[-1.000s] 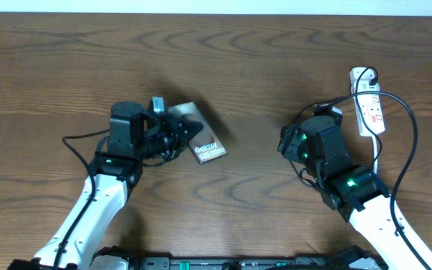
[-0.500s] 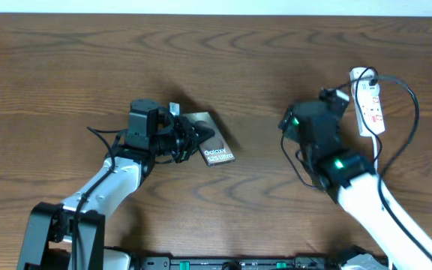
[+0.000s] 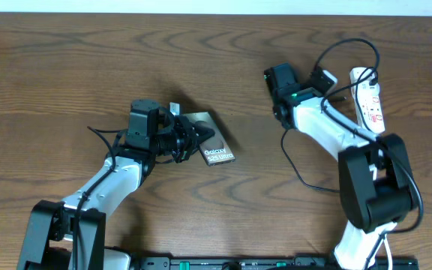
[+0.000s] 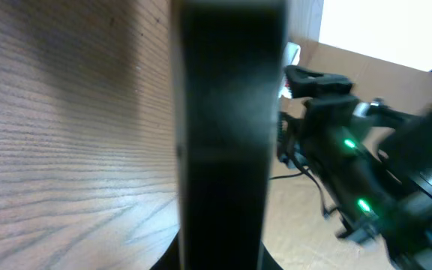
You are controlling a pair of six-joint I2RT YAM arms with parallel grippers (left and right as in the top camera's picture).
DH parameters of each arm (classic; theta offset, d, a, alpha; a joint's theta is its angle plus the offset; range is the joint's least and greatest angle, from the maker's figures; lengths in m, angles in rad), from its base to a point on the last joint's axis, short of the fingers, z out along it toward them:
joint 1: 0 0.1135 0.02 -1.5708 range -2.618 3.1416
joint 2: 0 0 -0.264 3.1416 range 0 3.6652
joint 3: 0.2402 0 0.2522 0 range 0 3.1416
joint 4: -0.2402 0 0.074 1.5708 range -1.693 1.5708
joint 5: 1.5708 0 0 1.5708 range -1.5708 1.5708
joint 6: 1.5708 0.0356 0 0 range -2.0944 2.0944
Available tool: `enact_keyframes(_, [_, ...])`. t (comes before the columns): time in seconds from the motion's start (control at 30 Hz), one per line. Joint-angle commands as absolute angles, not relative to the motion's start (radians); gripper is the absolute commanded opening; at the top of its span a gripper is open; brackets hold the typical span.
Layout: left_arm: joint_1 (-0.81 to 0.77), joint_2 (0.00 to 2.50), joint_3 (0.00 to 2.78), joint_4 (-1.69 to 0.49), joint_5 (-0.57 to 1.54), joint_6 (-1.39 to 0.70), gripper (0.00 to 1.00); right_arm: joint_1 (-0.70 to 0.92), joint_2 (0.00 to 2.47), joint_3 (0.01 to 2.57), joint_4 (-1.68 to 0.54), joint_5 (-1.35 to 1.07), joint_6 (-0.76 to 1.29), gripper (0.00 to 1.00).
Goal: Plug charger to phone and switch on socket
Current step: 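Move the right gripper to the black cable and grasp its USB-C plug, then carry the USB-C plug toward the phone's bottom port with the right gripper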
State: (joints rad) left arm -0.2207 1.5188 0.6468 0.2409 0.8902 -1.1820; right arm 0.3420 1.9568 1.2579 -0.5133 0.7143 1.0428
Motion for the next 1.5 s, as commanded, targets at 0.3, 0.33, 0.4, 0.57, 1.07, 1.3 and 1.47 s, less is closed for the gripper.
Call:
enact_keyframes(0.3, [-0.221,1.51,0.662,0.248,0.791,-1.137,0.08,0.182,2.168,1.276,-0.305,0.617,1.143,0.73])
enact_keyframes(0.33, [-0.221,1.51,0.662,0.248,0.791,-1.134,0.07,0.177,2.183,1.276,-0.279,0.622,1.136,0.71])
enact_keyframes(0.4, [-0.221,1.51,0.662,0.243,0.778,-1.134,0.07,0.168,2.207,1.276,-0.23,0.603,1.081,0.5])
enact_keyframes(0.57, [-0.221,1.51,0.662,0.242,0.748,-1.135,0.07,0.181,2.211,1.275,-0.246,0.472,0.891,0.18])
enact_keyframes(1.07, [-0.221,1.51,0.662,0.214,0.85,-1.087,0.07,0.352,2.017,1.276,-0.693,-0.015,0.458,0.01])
enact_keyframes(1.3, [-0.215,1.51,0.662,0.211,0.951,-0.967,0.07,0.485,1.975,1.275,-1.054,-0.014,0.459,0.19])
enact_keyframes(1.47, [-0.149,1.51,0.662,0.207,1.008,-0.904,0.07,0.537,1.975,1.275,-1.031,-0.014,0.545,0.58])
